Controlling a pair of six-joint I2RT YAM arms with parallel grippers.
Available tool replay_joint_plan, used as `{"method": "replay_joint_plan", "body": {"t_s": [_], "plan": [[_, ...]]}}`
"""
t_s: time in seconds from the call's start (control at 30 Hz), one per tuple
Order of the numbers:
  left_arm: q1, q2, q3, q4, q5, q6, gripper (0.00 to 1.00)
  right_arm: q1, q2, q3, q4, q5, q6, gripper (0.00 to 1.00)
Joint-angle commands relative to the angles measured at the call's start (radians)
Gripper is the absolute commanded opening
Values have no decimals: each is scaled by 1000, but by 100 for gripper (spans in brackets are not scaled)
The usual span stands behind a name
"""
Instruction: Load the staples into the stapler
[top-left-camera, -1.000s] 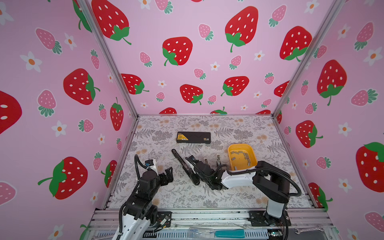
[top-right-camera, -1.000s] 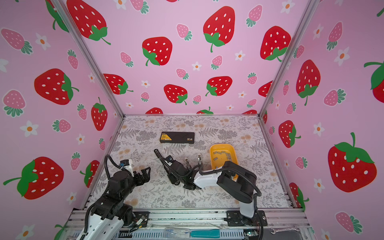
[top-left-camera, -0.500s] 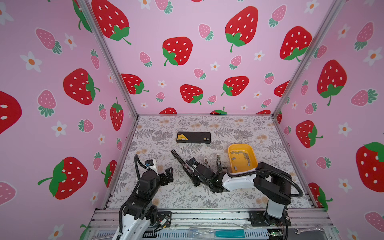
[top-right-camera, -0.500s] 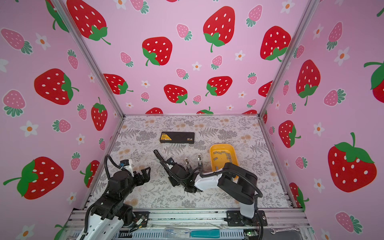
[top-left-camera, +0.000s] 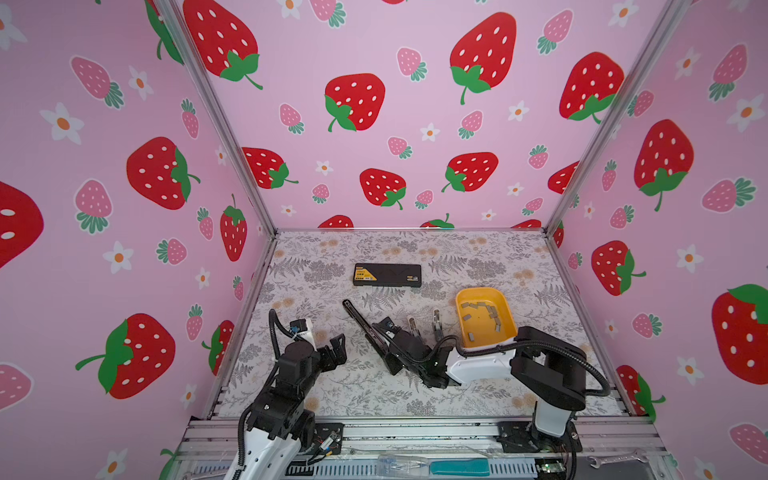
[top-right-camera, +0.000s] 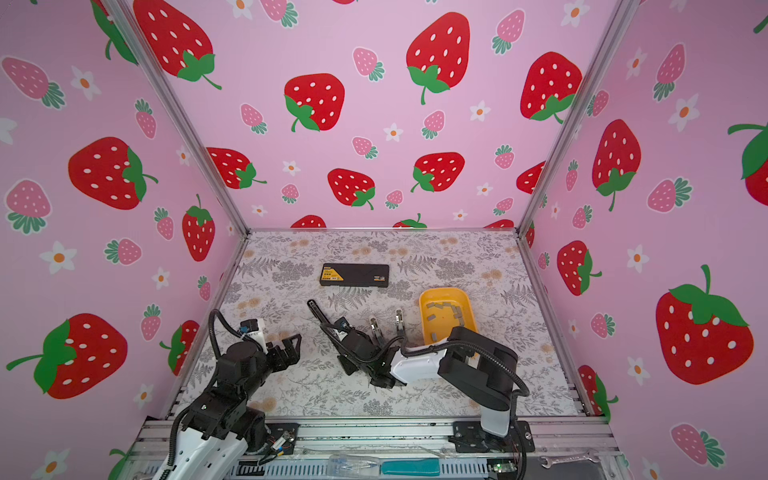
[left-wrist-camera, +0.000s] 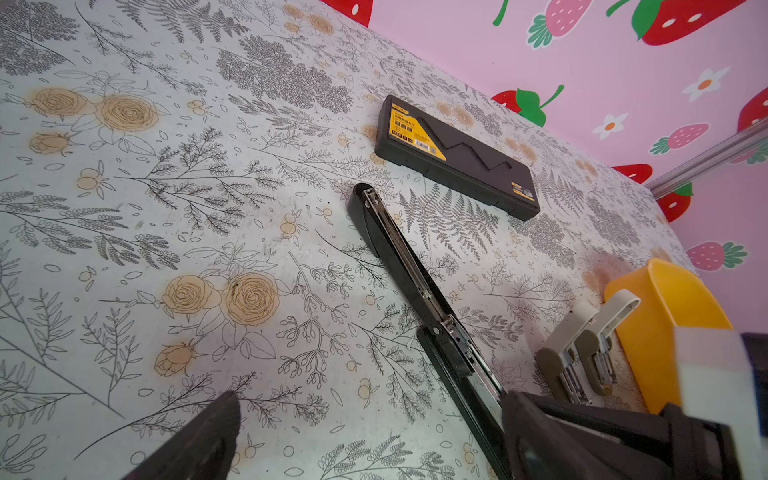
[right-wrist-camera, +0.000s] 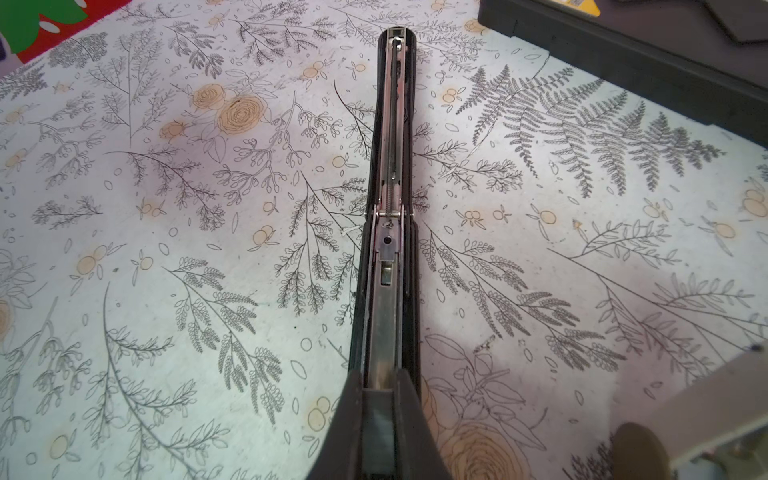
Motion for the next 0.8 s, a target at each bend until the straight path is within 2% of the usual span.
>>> {"method": "replay_joint_plan", "body": {"t_s": [0.0,0.33,0.53,0.77], "plan": [[3,-14,-8,-21,-6,0,99,12,-30,-27,-52,18,16,13],[4,-15,-8,-23,-6,-2,99,15,-41,-30,-52,27,15,21],[4,-21,-9,-27,-5,-2,99,16,-67,-25,-64,33,7,30],[4,-25,-9,-27,-4,-1,99,18,-170,-4,-141,76,-11,31]]}}
